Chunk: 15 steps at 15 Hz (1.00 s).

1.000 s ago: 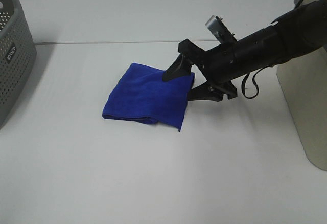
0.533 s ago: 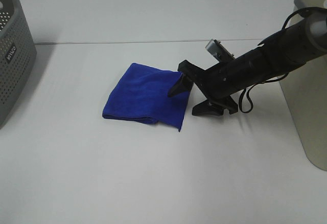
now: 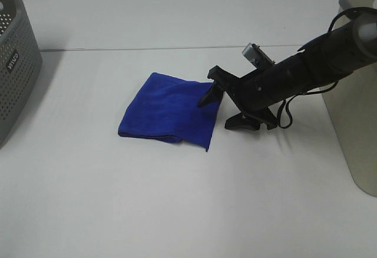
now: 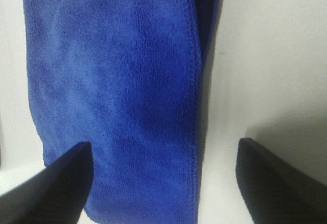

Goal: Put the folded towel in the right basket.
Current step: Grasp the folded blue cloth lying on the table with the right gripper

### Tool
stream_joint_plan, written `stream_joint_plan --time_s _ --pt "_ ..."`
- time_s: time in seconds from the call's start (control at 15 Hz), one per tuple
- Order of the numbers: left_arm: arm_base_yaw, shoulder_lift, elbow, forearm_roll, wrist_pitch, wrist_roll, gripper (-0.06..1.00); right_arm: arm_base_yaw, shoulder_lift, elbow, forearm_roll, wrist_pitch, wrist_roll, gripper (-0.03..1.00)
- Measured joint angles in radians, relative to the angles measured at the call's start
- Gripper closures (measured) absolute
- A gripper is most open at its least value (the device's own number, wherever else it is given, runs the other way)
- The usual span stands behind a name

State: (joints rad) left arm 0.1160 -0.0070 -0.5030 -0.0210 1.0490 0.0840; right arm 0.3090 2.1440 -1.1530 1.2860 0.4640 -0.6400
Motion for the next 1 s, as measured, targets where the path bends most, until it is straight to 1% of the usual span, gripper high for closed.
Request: stream_joint_plan --time_s 0.13,0.27,0.53,0.6,0.67,0.8,1.0 --pt "0.0 0.0 0.0 0.0 0.0 0.0 -0.05 0.006 0.0 0.0 0.003 -0.003 0.003 0.2" --pt "0.0 0.0 0.0 0.0 0.0 0.0 -0.05 0.031 0.0 0.0 0.022 -0.01 0.004 0.2" --pt "0.0 0.0 0.0 0.0 0.0 0.0 -0.05 0.096 0.015 0.0 0.143 -0.067 0.005 0.21" --pt "0.0 0.0 0.0 0.0 0.0 0.0 -0.05 0.12 0.028 -0.01 0.182 -0.071 0.005 0.21" --pt "0.0 0.0 0.0 0.0 0.0 0.0 -0.05 0.132 0.036 -0.018 0.198 -0.071 0.005 0.21" --pt "0.0 0.0 0.0 0.0 0.0 0.0 -0.05 0.193 0.083 -0.075 0.261 -0.063 0.008 0.21" --pt "0.0 0.0 0.0 0.0 0.0 0.0 -0.05 0.263 0.152 -0.178 0.297 -0.052 0.104 0.21"
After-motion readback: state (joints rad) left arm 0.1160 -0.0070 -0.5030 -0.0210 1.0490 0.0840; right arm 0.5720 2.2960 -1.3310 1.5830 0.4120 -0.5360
